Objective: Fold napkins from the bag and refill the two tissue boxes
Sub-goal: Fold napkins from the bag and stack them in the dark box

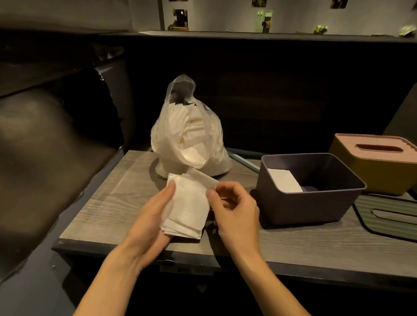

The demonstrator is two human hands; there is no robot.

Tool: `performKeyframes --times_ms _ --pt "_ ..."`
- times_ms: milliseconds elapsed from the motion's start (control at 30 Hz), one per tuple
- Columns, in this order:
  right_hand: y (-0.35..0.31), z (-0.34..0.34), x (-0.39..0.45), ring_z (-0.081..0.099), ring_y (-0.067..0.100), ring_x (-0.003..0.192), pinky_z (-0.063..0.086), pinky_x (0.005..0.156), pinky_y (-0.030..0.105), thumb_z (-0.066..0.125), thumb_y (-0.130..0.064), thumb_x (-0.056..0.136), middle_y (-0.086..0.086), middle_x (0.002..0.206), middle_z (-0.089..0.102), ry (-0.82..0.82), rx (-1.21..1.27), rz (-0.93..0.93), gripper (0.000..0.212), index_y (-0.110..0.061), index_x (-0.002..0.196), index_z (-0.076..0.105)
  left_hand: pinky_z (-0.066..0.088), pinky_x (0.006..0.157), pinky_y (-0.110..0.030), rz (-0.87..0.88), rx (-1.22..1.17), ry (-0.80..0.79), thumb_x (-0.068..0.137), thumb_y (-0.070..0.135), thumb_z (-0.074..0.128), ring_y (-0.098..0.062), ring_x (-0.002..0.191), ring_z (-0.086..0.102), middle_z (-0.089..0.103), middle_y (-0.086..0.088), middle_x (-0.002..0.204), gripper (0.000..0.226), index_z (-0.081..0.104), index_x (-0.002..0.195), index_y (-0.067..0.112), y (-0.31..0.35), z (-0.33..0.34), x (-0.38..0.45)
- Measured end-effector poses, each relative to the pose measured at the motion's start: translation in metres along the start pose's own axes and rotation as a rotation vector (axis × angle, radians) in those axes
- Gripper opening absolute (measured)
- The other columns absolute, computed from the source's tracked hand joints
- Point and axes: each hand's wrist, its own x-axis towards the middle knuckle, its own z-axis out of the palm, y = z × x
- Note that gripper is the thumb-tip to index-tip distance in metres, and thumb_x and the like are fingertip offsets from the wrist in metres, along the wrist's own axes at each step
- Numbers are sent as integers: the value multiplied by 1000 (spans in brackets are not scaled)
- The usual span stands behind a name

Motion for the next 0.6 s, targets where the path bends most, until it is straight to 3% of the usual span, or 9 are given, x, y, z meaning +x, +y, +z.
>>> performKeyframes --times_ms 100,233,300,400,533,600 --pt "0 2 -2 67 4 88 59 71 24 75 -28 94 -14 98 68 -76 -98 -40 10 -35 96 68 52 103 -53 39 172 20 97 24 63 -36 119 68 70 -20 127 40 62 135 10 -3 -3 1" --pt "0 -4 6 62 -5 101 55 80 19 68 -36 98 -15 114 66 14 -17 52 17 -37 115 66 59 92 -48 46 196 29 97 17 62 -35 109 72 72 -21 123 36 63 132 8 -4 -4 0" --pt "0 -9 13 66 2 102 56 85 25 67 -36 99 -14 110 72 -46 -3 100 15 -35 113 71 61 88 -43 44 183 13 98 21 60 -33 106 72 73 -20 121 35 64 130 8 -3 -4 -1" --pt "-1 -9 17 71 10 92 60 80 34 68 -30 99 -12 95 76 -103 -49 46 9 -31 101 77 63 86 -39 35 167 19 99 26 59 -31 106 73 73 -19 120 35 64 129 9 -1 -3 0" --pt "-10 -10 20 69 4 91 55 73 19 67 -30 100 -16 93 73 -15 -67 -66 8 -31 99 74 64 84 -38 20 37 50 101 26 56 -29 112 72 73 -17 124 36 62 132 7 0 -2 3" --pt "-17 -10 21 67 3 88 54 72 19 62 -30 103 -17 93 71 39 -66 -136 8 -30 100 70 63 86 -38 10 -7 75 101 26 56 -27 111 73 73 -15 123 34 63 131 10 2 -3 5"
